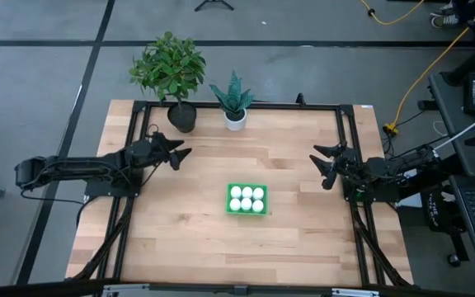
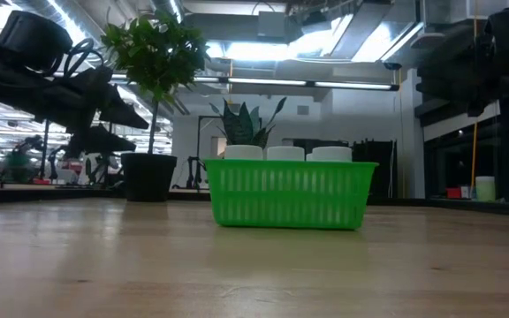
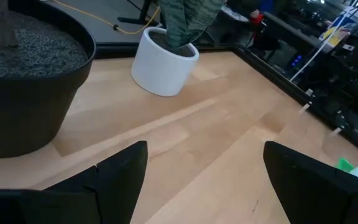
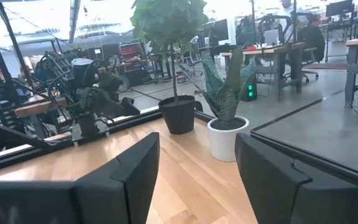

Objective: Pick and place pill bottles into a basket
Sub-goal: Return to Home Position

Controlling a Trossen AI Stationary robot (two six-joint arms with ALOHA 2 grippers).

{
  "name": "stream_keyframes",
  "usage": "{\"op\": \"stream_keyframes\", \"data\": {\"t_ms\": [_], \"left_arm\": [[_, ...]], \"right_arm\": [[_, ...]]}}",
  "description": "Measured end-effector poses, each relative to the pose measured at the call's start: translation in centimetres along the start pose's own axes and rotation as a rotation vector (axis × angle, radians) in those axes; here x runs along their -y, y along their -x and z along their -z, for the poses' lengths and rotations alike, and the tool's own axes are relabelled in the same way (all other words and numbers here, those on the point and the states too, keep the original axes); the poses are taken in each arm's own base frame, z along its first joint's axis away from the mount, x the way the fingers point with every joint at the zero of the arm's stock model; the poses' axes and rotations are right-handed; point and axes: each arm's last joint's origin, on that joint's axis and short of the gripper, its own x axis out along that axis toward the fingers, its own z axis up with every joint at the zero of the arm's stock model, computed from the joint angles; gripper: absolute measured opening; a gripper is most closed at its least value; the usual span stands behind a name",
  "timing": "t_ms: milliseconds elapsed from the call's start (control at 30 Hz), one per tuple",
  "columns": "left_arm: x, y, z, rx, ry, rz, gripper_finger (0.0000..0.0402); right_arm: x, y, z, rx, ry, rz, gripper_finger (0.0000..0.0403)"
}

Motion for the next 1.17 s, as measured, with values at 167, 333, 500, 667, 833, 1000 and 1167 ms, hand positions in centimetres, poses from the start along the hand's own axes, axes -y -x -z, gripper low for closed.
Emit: {"op": "stream_keyframes", "data": {"t_ms": [167, 333, 500, 667, 833, 1000, 1167], "left_arm": [[0.0, 0.0, 0.0, -0.001, 0.0, 0.001, 0.0313], [0.3, 0.7, -0.2, 0.015, -0.004, 0.05, 0.0313], [0.4, 2.2, -1.1, 0.108, 0.017, 0.127, 0.0313], [0.7, 3.7, -2.3, 0.254, 0.06, 0.22, 0.0313], [1.1, 4.3, -3.2, 0.356, 0.088, 0.279, 0.0313], [1.1, 4.3, -3.2, 0.354, 0.087, 0.282, 0.0313], [0.9, 4.2, -3.0, 0.341, 0.083, 0.252, 0.0313]], "right_arm": [[0.0, 0.0, 0.0, 0.0, -0.002, 0.0, 0.0212], [0.0, 0.0, 0.0, 0.0, -0.003, 0.0, 0.0212], [0.0, 0.0, 0.0, 0.0, -0.003, 0.0, 0.0212], [0.0, 0.0, 0.0, 0.002, -0.004, 0.0, 0.0212], [0.0, 0.0, 0.0, 0.001, -0.003, 0.003, 0.0212], [0.4, -0.3, 0.1, -0.004, 0.016, 0.05, 0.0212], [1.2, -0.6, 0.2, -0.008, 0.041, 0.139, 0.0212]]}}
